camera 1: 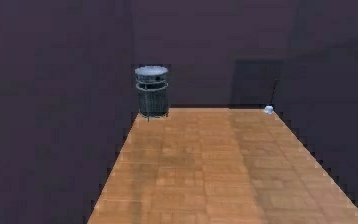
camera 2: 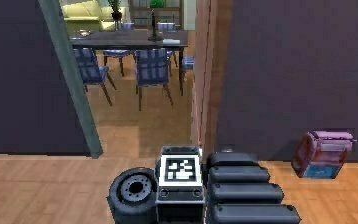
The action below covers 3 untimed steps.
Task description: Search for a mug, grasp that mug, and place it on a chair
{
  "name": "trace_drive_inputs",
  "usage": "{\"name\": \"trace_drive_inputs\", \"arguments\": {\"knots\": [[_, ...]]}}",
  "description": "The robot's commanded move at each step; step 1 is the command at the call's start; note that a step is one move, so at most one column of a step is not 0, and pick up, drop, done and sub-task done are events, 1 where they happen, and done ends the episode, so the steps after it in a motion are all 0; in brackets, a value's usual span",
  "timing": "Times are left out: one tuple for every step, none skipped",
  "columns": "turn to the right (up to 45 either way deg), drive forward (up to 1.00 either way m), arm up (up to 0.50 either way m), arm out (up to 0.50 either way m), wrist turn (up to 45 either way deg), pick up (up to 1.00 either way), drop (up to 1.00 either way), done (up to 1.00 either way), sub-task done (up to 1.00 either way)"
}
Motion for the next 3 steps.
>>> {"name": "trace_drive_inputs", "arguments": {"knots": [[42.0, 0.00, 0.00, 0.00, 0.0, 0.00, 0.00, 0.00, 0.00], [0.0, 0.55, 0.00, 0.00, 0.0, 0.00, 0.00, 0.00, 0.00], [27.0, 0.00, 0.00, 0.00, 0.0, 0.00, 0.00, 0.00, 0.00]]}}
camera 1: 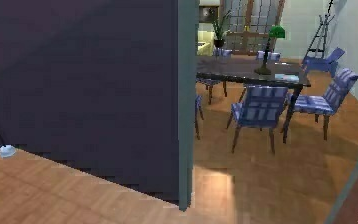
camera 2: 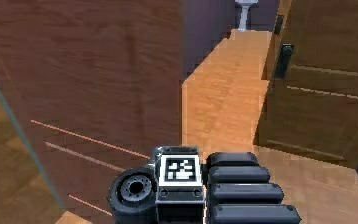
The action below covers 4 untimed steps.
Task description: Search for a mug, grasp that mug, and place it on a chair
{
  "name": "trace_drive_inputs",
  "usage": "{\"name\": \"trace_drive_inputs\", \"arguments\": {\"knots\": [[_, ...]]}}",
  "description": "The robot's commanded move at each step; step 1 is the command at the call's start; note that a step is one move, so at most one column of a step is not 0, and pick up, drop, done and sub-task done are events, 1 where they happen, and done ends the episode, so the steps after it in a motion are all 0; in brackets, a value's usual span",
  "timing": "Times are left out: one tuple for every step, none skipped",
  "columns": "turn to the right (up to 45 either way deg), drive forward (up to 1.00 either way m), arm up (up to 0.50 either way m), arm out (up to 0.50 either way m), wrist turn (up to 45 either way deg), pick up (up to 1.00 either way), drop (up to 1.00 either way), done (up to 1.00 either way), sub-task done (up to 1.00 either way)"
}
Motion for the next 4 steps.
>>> {"name": "trace_drive_inputs", "arguments": {"knots": [[0.0, 0.55, 0.00, 0.00, 0.0, 0.00, 0.00, 0.00, 0.00], [45.0, 0.00, 0.00, 0.00, 0.0, 0.00, 0.00, 0.00, 0.00], [21.0, 0.00, 0.00, 0.00, 0.0, 0.00, 0.00, 0.00, 0.00], [0.0, 0.45, 0.00, 0.00, 0.0, 0.00, 0.00, 0.00, 0.00]]}}
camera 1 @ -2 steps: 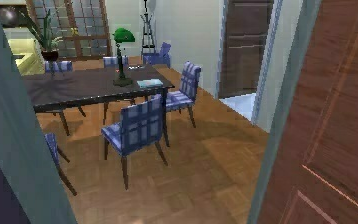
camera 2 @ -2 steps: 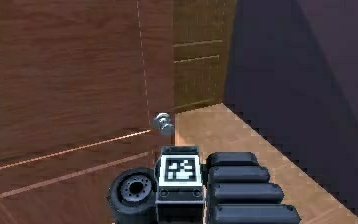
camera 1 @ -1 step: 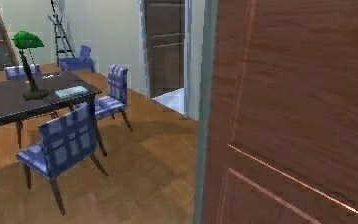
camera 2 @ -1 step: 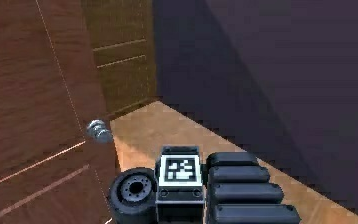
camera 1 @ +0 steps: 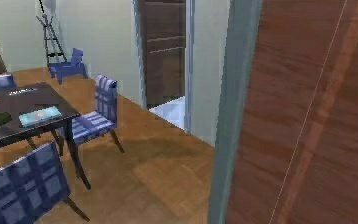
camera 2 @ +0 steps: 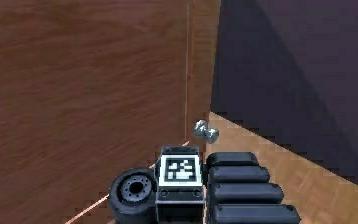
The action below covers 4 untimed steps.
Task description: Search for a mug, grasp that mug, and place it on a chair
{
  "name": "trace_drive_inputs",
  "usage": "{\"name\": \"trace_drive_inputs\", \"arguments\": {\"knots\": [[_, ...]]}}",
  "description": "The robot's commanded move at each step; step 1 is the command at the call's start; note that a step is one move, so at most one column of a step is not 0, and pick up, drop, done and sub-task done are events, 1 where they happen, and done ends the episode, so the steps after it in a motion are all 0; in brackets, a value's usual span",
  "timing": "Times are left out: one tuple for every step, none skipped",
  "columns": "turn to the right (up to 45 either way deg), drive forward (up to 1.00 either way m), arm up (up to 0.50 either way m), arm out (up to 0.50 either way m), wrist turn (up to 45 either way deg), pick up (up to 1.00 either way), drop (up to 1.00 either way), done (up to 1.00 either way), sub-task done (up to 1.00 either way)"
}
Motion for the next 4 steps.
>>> {"name": "trace_drive_inputs", "arguments": {"knots": [[-45.0, 0.00, 0.00, 0.00, 0.0, 0.00, 0.00, 0.00, 0.00], [-30.0, 0.00, 0.00, 0.00, 0.0, 0.00, 0.00, 0.00, 0.00], [0.0, 0.55, 0.00, 0.00, 0.0, 0.00, 0.00, 0.00, 0.00], [-45.0, 0.00, 0.00, 0.00, 0.0, 0.00, 0.00, 0.00, 0.00]]}}
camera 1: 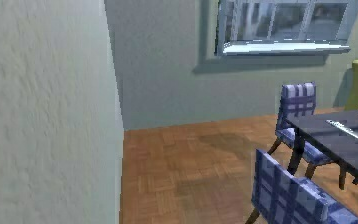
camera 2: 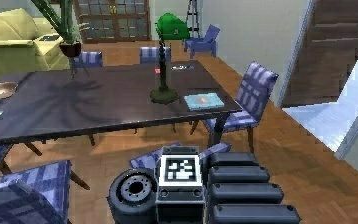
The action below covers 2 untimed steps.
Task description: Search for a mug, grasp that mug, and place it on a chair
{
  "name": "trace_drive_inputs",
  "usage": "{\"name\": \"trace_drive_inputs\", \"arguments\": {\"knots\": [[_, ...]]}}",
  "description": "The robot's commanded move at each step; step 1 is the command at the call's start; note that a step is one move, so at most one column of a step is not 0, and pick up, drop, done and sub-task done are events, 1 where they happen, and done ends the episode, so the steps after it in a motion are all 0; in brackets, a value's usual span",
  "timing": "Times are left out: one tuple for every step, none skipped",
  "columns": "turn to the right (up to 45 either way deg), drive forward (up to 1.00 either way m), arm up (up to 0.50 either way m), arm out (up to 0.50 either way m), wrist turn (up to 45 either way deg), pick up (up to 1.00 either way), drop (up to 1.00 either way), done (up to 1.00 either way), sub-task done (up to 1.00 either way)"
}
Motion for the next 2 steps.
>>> {"name": "trace_drive_inputs", "arguments": {"knots": [[-3.0, 0.00, 0.00, 0.00, 0.0, 0.00, 0.00, 0.00, 0.00], [0.0, 0.90, 0.00, 0.00, 0.0, 0.00, 0.00, 0.00, 0.00]]}}
